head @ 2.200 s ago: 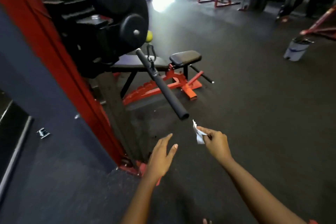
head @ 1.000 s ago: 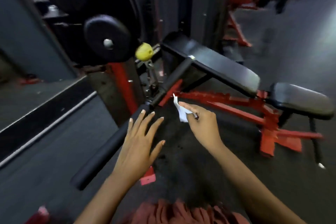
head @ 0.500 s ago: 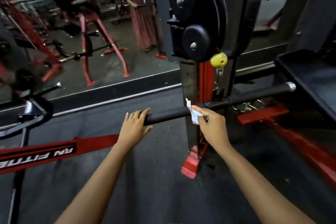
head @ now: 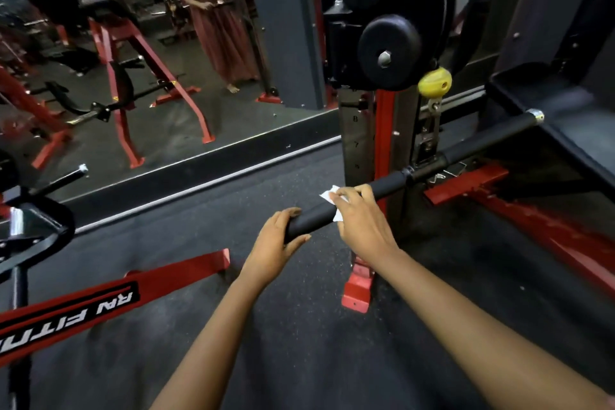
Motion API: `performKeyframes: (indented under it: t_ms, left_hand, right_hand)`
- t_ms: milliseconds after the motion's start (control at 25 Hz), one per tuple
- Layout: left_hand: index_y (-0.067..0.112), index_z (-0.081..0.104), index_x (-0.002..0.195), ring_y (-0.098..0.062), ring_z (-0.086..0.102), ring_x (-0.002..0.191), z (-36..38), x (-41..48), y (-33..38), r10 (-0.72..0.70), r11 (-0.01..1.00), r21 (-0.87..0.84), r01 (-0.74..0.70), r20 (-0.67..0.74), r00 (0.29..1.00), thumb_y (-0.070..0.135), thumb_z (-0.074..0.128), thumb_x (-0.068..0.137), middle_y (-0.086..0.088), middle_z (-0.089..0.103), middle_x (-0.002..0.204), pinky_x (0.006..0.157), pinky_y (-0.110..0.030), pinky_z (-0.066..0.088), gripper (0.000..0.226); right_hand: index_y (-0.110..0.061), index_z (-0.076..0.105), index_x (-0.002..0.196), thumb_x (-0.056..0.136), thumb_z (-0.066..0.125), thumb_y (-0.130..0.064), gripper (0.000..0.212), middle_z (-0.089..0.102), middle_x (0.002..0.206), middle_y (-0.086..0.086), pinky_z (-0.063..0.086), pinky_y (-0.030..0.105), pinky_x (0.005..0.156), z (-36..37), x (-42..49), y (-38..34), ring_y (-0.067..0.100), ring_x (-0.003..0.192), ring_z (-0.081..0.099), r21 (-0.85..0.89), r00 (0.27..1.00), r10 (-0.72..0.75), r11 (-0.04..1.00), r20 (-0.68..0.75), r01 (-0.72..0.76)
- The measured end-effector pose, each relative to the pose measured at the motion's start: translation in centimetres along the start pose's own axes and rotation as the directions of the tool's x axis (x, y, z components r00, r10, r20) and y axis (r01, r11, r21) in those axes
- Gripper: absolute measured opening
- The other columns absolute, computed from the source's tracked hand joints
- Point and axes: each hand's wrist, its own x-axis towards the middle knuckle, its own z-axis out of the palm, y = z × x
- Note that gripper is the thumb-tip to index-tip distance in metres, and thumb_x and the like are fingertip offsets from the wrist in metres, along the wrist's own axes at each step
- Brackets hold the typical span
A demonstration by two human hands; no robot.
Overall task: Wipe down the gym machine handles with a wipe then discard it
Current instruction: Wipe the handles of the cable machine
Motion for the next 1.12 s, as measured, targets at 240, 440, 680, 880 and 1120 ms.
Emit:
performKeyframes:
  t_ms: [240,440,680,880,1120]
  left_hand:
    - [0.01,0.063,0.115,-0.008,0.058,0.094,-0.8,-1.5,-1.8,-0.036,0.971,-0.24,0.013,-0.094,0.995,0.017,0.076,0.074,-0.002,0.065,0.108,0.078,-0.002,0.042,0.043]
    - [0.008,0.065,0.113,-0.006,0.058,0.086,-1.5,-1.6,-2.4,-0.015,0.967,-0.253,-0.019,-0.131,0.991,0.016,0.078,0.071,0.002,0.064,0.1,0.074,0.004,0.039,0.044]
    - [0.011,0.064,0.116,-0.007,0.059,0.095,-1.9,-1.3,-2.8,-0.014,0.977,-0.213,-0.018,-0.146,0.989,0.021,0.077,0.073,-0.002,0.066,0.108,0.082,-0.007,0.041,0.046]
    - [0.011,0.065,0.114,-0.006,0.058,0.091,-1.4,-1.6,-2.3,-0.01,0.975,-0.223,-0.025,-0.153,0.988,0.02,0.078,0.072,-0.002,0.067,0.106,0.077,0.003,0.036,0.045]
    - [0.01,0.066,0.111,-0.006,0.06,0.088,-0.7,-2.0,-1.6,-0.044,0.96,-0.281,0.001,-0.147,0.988,0.019,0.079,0.07,-0.002,0.068,0.103,0.075,0.005,0.038,0.044]
  right_hand:
    - [-0.015,0.04,0.137,0.089,0.042,-0.004,0.049,0.041,0.135,0.005,0.037,0.033,0.102,2.5,-1.4,-5.0,0.021,0.119,0.037,0.063,0.993,0.116,0.991,0.024,-0.118]
    - [-0.003,0.057,0.119,0.071,0.044,0.001,0.05,0.062,0.112,0.009,0.052,0.028,0.074,3.0,-2.5,-4.5,0.021,0.099,0.042,-0.046,0.974,-0.149,0.989,-0.173,0.143]
    - [-0.001,0.057,0.121,0.08,0.049,0.01,0.043,0.056,0.118,0.018,0.046,0.037,0.093,-0.2,-2.0,3.8,0.027,0.109,0.045,0.016,0.87,0.297,0.948,-0.393,-0.317]
    - [0.001,0.063,0.111,0.073,0.059,0.016,0.041,0.06,0.102,0.017,0.033,0.017,0.084,2.5,-1.1,-1.2,0.03,0.095,0.052,0.152,0.829,0.356,0.934,-0.431,-0.322]
    - [0.001,0.062,0.111,0.084,0.051,0.008,0.03,0.058,0.108,0.02,0.031,0.007,0.091,1.9,-1.7,-0.2,0.005,0.1,0.043,0.274,0.823,0.389,0.915,-0.414,-0.294]
